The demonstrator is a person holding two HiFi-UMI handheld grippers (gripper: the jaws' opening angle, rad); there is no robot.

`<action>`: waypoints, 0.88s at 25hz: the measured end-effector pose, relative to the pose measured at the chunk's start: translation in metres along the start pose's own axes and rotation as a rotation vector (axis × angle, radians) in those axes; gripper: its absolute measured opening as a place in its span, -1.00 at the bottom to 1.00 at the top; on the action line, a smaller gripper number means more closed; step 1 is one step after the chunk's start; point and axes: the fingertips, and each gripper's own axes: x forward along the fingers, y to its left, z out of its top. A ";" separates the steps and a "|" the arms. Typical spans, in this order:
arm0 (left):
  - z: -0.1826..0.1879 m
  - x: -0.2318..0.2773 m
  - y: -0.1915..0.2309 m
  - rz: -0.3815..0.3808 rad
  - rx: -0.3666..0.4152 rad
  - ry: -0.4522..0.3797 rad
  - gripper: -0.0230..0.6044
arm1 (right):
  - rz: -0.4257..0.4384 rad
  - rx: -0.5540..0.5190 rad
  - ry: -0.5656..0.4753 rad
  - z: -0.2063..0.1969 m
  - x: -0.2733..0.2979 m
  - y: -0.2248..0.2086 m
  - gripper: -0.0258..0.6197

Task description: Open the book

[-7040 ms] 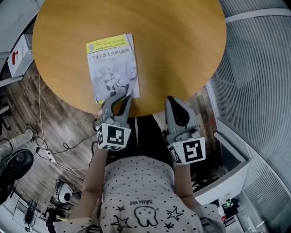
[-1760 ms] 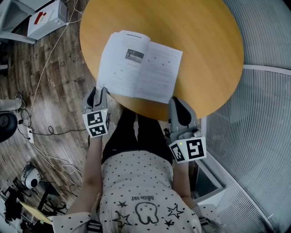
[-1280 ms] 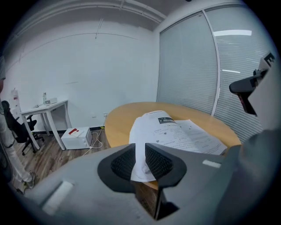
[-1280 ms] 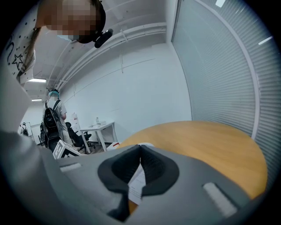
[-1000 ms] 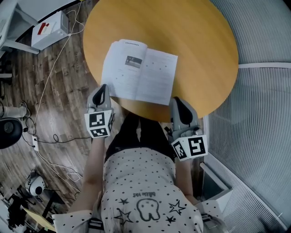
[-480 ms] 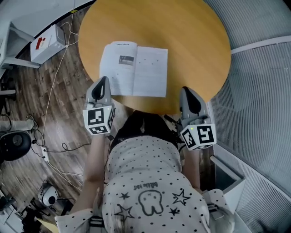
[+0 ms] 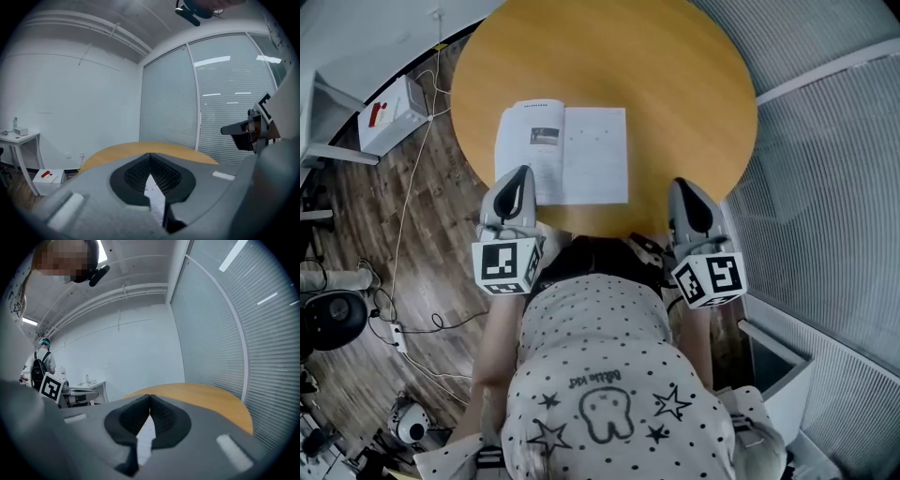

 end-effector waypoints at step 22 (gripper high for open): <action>0.094 -0.036 -0.016 -0.106 0.082 -0.161 -0.90 | -0.126 -0.013 -0.036 0.033 -0.033 -0.021 -0.91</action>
